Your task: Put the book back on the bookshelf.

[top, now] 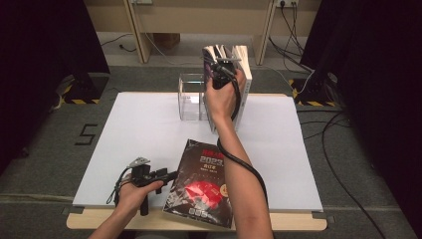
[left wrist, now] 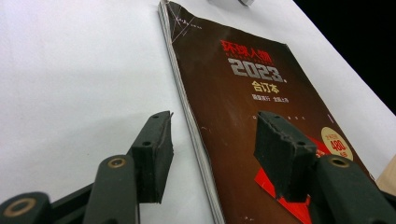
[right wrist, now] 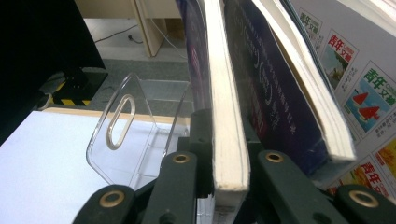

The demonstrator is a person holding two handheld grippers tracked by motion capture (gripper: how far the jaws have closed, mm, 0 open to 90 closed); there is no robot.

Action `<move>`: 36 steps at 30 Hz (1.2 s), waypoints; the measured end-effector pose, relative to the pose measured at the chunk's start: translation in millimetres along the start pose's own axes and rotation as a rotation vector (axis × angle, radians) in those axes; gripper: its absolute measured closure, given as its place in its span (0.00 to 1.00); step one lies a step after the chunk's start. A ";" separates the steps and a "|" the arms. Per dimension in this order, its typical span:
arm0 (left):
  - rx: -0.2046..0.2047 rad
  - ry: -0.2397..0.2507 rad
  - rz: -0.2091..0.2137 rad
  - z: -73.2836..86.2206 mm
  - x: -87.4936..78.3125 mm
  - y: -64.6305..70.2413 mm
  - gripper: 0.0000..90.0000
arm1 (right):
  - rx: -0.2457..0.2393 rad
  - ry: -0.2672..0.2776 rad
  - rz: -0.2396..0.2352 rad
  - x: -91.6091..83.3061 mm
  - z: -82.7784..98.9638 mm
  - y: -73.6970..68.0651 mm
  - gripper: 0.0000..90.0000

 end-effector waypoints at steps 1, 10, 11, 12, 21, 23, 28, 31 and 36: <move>0.000 0.000 0.000 -0.2 -0.2 0.1 0.51 | 0.000 0.006 0.004 0.1 0.0 0.2 0.92; -0.004 0.002 0.002 -0.6 -0.2 -0.8 0.51 | 0.007 0.081 -0.003 2.5 -1.6 -2.4 0.92; -0.004 0.004 0.002 -0.9 -0.5 -0.8 0.51 | 0.008 0.091 0.001 3.0 -2.0 -2.2 0.92; -0.003 0.002 0.001 -1.0 -1.0 -1.1 0.51 | 0.005 0.104 0.007 3.7 -2.5 -1.9 0.92; -0.004 0.005 0.004 -1.0 -0.3 -0.9 0.51 | 0.006 0.137 0.043 9.6 -2.2 -0.8 0.92; -0.004 0.006 0.004 -1.0 -0.4 -0.6 0.51 | 0.001 0.130 0.050 9.6 -1.9 -1.2 0.91; 0.000 0.002 0.006 -0.4 0.2 0.1 0.51 | -0.018 0.137 0.045 5.0 -0.9 -3.3 0.86; 0.001 0.000 0.006 -0.1 0.8 0.0 0.51 | -0.030 0.145 0.052 -0.5 -0.8 -3.4 0.82; -0.001 0.000 0.002 -0.3 0.7 -0.5 0.51 | -0.047 0.152 0.034 -8.2 3.3 -3.6 0.79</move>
Point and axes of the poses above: each handheld gripper's, and its own axes: x roughly forward along the jaws, z roughly out of its underside, y roughly to its right, the point moved 7 cm from there along x, roughly forward along the jaws, and after that the axes turned 8 degrees about -y, right-handed, at the moved point
